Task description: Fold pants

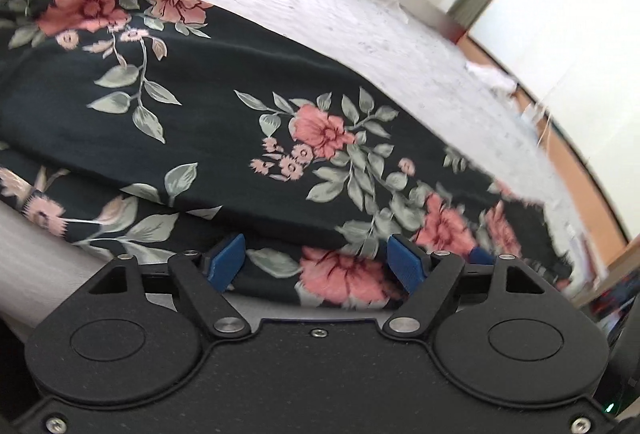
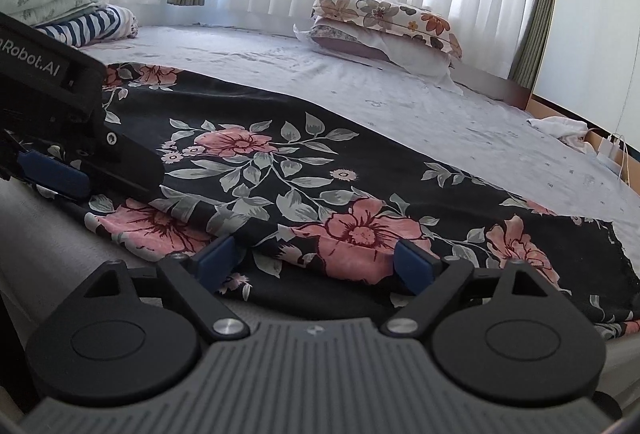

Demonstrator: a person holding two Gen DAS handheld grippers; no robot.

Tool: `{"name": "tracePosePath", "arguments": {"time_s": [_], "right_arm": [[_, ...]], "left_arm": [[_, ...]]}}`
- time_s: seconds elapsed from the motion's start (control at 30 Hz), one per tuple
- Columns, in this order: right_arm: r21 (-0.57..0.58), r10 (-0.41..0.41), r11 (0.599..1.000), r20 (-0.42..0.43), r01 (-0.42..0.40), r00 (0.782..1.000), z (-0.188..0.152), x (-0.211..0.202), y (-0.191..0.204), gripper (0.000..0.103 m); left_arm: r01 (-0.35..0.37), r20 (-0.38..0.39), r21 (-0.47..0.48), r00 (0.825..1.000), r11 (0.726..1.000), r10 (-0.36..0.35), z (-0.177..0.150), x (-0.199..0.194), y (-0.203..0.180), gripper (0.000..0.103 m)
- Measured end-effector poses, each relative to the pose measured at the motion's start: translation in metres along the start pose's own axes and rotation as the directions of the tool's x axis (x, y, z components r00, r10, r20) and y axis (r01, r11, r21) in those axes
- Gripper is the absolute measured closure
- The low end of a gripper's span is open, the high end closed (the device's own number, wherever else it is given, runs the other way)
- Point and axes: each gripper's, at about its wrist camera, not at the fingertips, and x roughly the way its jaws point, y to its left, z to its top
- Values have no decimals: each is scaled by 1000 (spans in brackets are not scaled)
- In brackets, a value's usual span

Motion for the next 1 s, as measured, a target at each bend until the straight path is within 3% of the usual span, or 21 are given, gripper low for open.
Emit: {"name": "tracePosePath", "arguments": {"time_s": [0.1, 0.17, 0.2, 0.23, 0.53, 0.8, 0.9, 0.97, 1.0], "right_arm": [[32, 9, 999, -3, -9, 1000, -2, 1, -4, 9], [49, 12, 999, -4, -12, 1000, -2, 2, -5, 9], [52, 12, 999, -1, -12, 1000, -3, 2, -5, 9], [52, 10, 999, 5, -10, 1000, -2, 1, -5, 9], [-34, 30, 999, 71, -27, 997, 5, -1, 14, 9], [-46, -12, 999, 98, 16, 995, 12, 14, 15, 9], [-48, 14, 999, 92, -9, 996, 12, 18, 14, 23], [-57, 19, 998, 91, -14, 996, 11, 19, 16, 45], [-60, 15, 998, 91, -9, 996, 10, 19, 17, 54]], "left_arm": [[23, 33, -88, 999, 996, -20, 4, 4, 7, 27], [-6, 63, -129, 998, 992, 14, 6, 6, 9, 49], [-34, 69, -136, 997, 990, 44, 7, 7, 8, 76], [-45, 65, -141, 996, 989, 54, 9, 8, 8, 92], [13, 124, -146, 992, 989, 5, 17, -11, 1, 98], [20, 96, -137, 995, 990, -6, 15, -18, 2, 98], [22, 77, -139, 997, 990, -11, 10, -17, 5, 98], [52, 79, -128, 996, 990, -42, 6, -18, 7, 92], [71, 88, -123, 994, 990, -60, 4, -20, 9, 79]]}}
